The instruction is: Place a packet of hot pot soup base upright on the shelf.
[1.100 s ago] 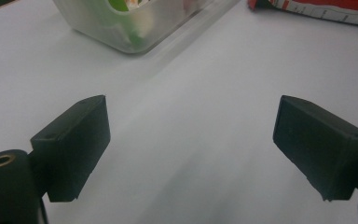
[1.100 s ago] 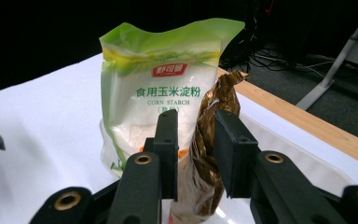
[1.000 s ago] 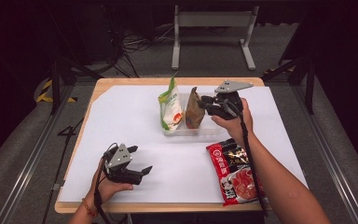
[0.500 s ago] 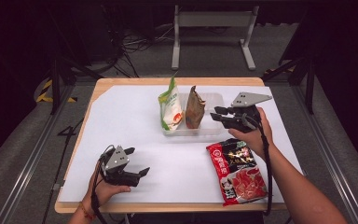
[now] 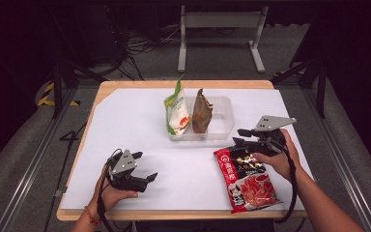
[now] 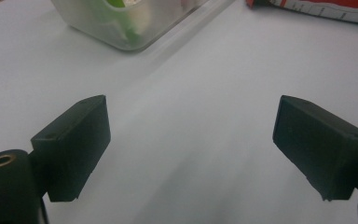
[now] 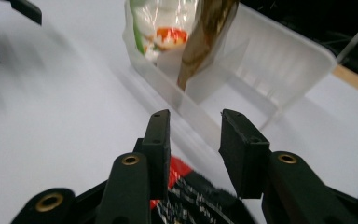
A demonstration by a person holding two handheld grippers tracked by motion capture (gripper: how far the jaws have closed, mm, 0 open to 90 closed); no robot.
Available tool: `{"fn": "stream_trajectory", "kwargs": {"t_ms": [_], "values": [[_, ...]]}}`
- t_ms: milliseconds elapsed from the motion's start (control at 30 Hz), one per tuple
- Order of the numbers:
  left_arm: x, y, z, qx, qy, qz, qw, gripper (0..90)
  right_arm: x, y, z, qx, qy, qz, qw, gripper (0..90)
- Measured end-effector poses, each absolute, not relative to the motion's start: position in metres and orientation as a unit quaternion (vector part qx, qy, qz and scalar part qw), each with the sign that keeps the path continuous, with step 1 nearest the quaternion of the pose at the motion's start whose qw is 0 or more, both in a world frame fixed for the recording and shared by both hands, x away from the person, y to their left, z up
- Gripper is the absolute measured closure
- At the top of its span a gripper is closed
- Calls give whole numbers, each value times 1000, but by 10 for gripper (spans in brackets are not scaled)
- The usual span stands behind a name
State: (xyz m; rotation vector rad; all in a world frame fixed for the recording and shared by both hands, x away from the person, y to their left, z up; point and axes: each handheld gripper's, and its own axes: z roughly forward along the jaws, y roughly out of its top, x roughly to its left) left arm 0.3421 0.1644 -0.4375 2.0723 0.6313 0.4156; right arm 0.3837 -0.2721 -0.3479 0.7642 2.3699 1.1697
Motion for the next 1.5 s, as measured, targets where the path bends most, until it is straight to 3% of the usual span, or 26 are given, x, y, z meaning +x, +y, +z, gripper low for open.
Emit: {"fn": "stream_trajectory", "kwargs": {"t_ms": [500, 733, 900, 1100, 1333, 1500], "values": [[343, 152, -438, 850, 239, 165, 439, 119, 380, -322, -392, 320, 845, 394, 166, 539], [344, 153, -438, 851, 238, 165, 437, 119, 394, -337, -408, 342, 840, 398, 137, 386], [343, 153, -439, 853, 238, 166, 433, 119, 408, -339, -420, 345, 842, 406, 86, 242], [343, 153, -440, 854, 238, 164, 432, 119, 422, -340, -429, 371, 832, 408, 64, 143], [344, 152, -440, 855, 237, 163, 431, 119, 431, -333, -437, 372, 839, 396, 36, 94], [344, 151, -441, 857, 235, 162, 429, 119, 435, -329, -436, 354, 850, 390, 26, 130]]}}
